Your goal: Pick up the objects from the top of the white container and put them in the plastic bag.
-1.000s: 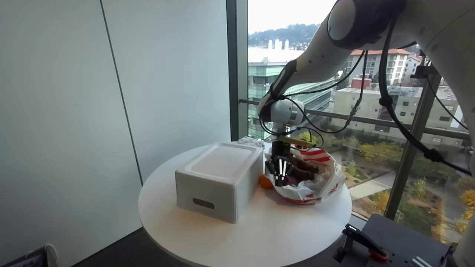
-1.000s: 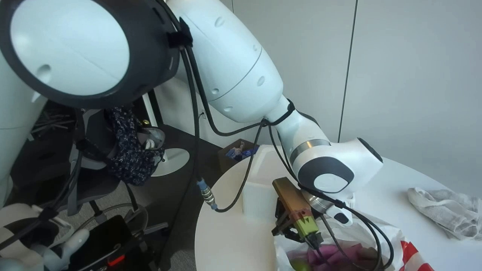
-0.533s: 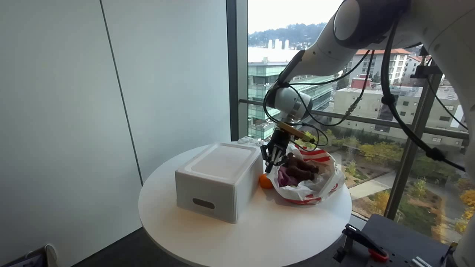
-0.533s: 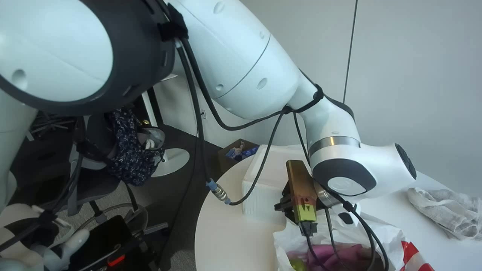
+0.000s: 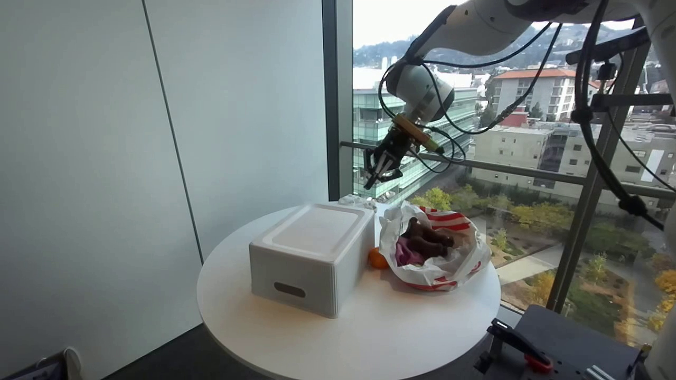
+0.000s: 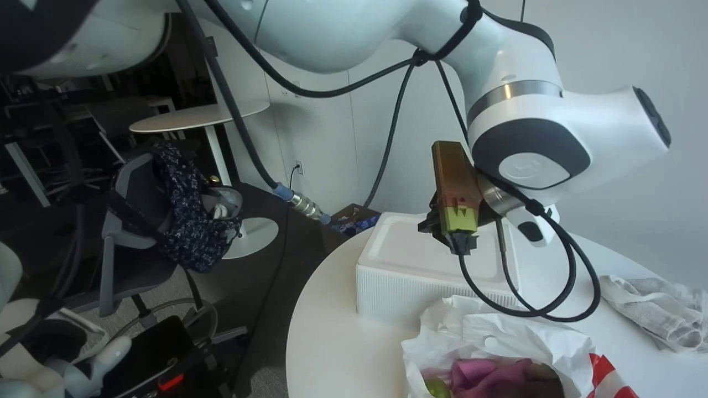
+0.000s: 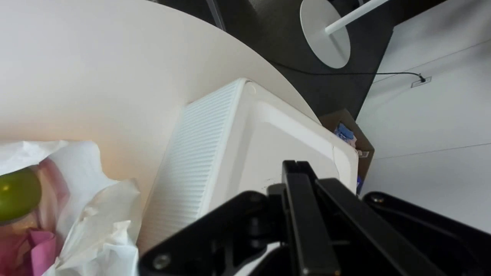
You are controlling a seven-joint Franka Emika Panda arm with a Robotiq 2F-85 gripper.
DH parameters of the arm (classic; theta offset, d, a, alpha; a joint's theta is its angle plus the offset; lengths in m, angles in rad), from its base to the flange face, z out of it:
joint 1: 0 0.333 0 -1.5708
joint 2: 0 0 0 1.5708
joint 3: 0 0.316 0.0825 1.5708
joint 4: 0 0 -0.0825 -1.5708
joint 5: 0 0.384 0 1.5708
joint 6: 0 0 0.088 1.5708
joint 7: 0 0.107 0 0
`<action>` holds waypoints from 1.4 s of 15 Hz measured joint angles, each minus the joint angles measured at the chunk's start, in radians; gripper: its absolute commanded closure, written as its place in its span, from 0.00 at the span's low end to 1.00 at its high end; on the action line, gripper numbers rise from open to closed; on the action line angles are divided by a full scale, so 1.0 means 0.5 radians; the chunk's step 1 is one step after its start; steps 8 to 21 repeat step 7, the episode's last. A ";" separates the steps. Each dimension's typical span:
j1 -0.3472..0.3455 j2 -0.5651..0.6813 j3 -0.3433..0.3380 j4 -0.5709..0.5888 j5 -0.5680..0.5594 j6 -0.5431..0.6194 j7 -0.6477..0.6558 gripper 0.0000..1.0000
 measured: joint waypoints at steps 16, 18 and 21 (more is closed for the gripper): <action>0.253 -0.485 -0.108 -0.132 -0.798 -0.100 0.046 0.27; 0.253 -0.485 -0.108 -0.132 -0.798 -0.100 0.046 0.27; 0.253 -0.485 -0.108 -0.132 -0.798 -0.100 0.046 0.27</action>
